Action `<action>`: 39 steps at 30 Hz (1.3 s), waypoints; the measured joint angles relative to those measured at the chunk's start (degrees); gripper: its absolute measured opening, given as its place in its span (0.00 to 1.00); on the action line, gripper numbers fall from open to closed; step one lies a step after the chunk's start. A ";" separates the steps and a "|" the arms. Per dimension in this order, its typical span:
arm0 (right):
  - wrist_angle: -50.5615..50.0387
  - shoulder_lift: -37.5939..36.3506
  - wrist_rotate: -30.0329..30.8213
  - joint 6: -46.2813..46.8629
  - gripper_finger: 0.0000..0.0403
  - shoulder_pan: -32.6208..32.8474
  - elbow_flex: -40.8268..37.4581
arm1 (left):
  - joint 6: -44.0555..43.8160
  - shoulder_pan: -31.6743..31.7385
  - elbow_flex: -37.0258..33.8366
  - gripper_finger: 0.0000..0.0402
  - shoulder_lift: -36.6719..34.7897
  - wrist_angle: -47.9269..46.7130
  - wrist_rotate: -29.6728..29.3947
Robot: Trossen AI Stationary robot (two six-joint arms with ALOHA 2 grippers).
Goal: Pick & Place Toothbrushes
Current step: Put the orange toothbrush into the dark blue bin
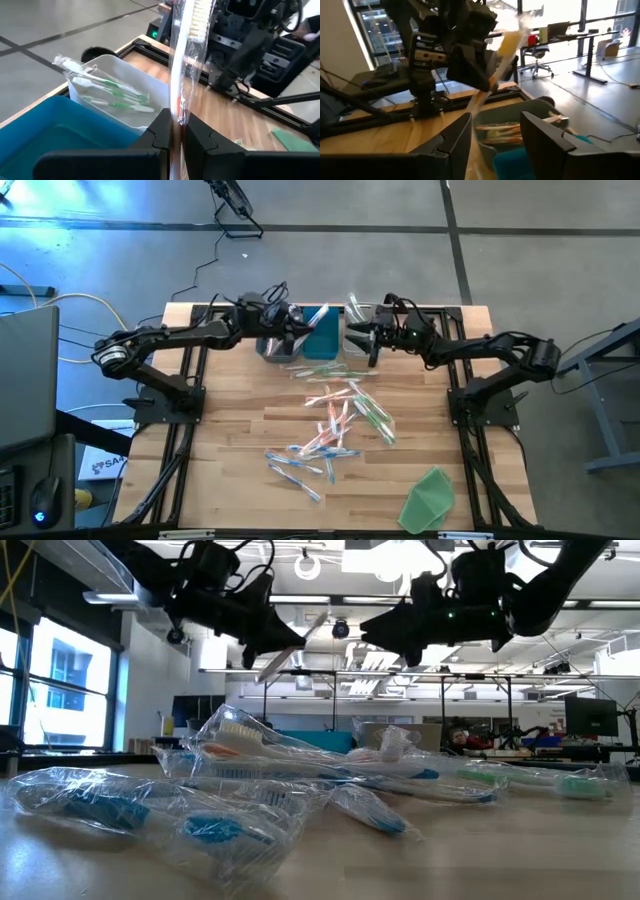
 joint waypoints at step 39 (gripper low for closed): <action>-0.85 0.03 6.56 -0.91 0.60 4.14 0.00 | -5.04 -2.92 0.07 0.04 5.18 13.69 -2.53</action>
